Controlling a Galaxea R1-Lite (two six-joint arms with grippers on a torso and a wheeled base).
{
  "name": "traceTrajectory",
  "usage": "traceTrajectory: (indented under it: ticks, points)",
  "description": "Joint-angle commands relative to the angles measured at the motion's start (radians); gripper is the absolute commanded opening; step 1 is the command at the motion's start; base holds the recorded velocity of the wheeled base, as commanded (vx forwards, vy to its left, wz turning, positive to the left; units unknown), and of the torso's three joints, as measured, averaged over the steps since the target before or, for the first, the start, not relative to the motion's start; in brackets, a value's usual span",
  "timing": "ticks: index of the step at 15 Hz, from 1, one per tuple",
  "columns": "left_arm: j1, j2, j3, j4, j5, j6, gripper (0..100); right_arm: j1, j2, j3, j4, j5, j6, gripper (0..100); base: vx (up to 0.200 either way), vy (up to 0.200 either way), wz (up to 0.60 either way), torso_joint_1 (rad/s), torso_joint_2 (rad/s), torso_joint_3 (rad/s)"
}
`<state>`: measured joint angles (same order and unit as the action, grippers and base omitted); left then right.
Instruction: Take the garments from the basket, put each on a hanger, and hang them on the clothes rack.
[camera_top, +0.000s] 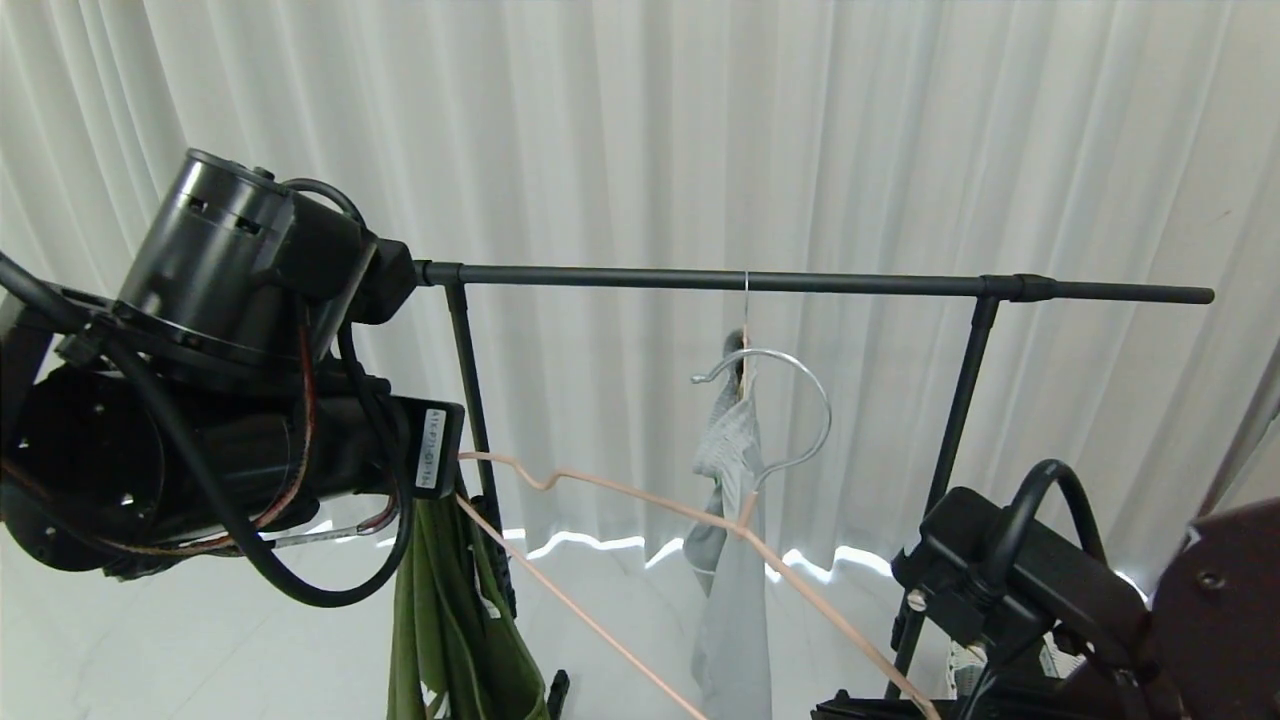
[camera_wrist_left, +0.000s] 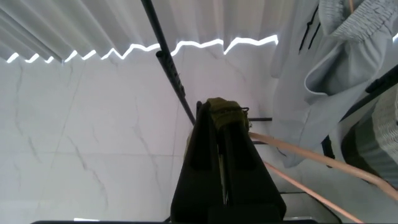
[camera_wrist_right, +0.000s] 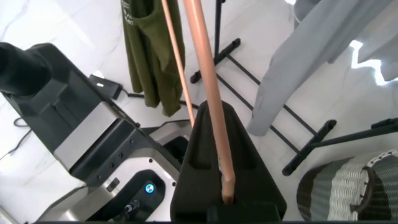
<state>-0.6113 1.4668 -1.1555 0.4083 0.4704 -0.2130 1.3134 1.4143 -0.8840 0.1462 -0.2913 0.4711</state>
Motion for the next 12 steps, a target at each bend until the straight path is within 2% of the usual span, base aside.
traceTrajectory:
  ticks: [1,6,12]
  points:
    - [0.001,0.0,0.0,0.0,0.001,0.0,0,0.004,-0.001,-0.003,0.0,0.0,0.0,0,0.0,0.0,0.0,0.0,0.0,0.0]
    - [0.001,0.001,-0.001,0.0,0.002,0.003,0,0.041,-0.008,0.0,0.009,0.0,0.001,0,0.0,0.0,0.0,0.0,0.0,0.0]
    - [0.001,0.001,0.002,0.0,0.022,0.003,0,0.041,-0.005,-0.003,0.004,0.0,0.0,0,0.0,0.0,0.0,0.0,0.0,0.0]
